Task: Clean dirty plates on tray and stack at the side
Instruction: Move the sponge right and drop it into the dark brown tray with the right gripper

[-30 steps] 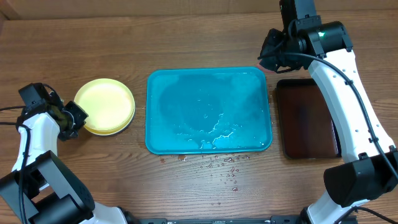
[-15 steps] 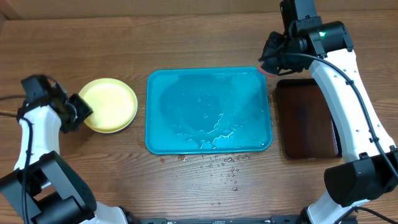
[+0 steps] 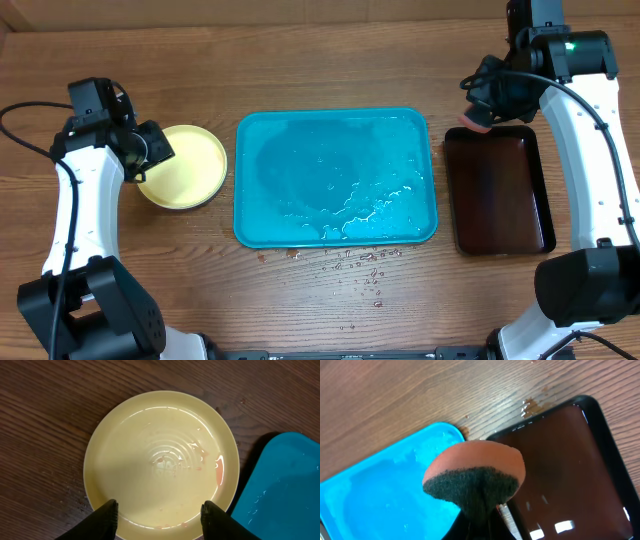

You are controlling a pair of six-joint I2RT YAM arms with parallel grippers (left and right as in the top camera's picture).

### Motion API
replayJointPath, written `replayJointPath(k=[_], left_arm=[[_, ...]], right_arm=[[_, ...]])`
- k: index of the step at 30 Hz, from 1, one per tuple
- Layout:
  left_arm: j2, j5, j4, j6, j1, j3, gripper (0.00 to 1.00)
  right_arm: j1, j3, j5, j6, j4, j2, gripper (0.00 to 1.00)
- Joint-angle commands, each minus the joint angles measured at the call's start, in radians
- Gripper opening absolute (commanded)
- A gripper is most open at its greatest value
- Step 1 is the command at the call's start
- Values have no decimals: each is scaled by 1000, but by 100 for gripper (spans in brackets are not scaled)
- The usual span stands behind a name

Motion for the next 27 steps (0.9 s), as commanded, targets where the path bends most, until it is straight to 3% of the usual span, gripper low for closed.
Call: replayJointPath(k=[1, 5, 11, 16, 17, 22, 27], left_arm=[[-17, 5, -8, 37, -6, 18, 54], [-17, 114, -13, 145, -58, 18, 57], [-17, 122, 26, 154, -180, 18, 66], [-16, 113, 96, 153, -275, 18, 86], [-16, 110, 101, 153, -289, 18, 100], [-16, 111, 107, 153, -320, 17, 100], [-16, 111, 107, 153, -320, 17, 100]], right_arm=[[0, -3, 52, -44, -10, -3, 4], [-36, -24, 95, -74, -32, -3, 4], [-132, -150, 95, -138, -8, -3, 4], [-183, -317, 95, -286, 91, -3, 4], [-186, -353, 94, -325, 119, -3, 4], [-186, -491, 32, -501, 229, -3, 4], [-186, -539, 31, -516, 288, -3, 4]])
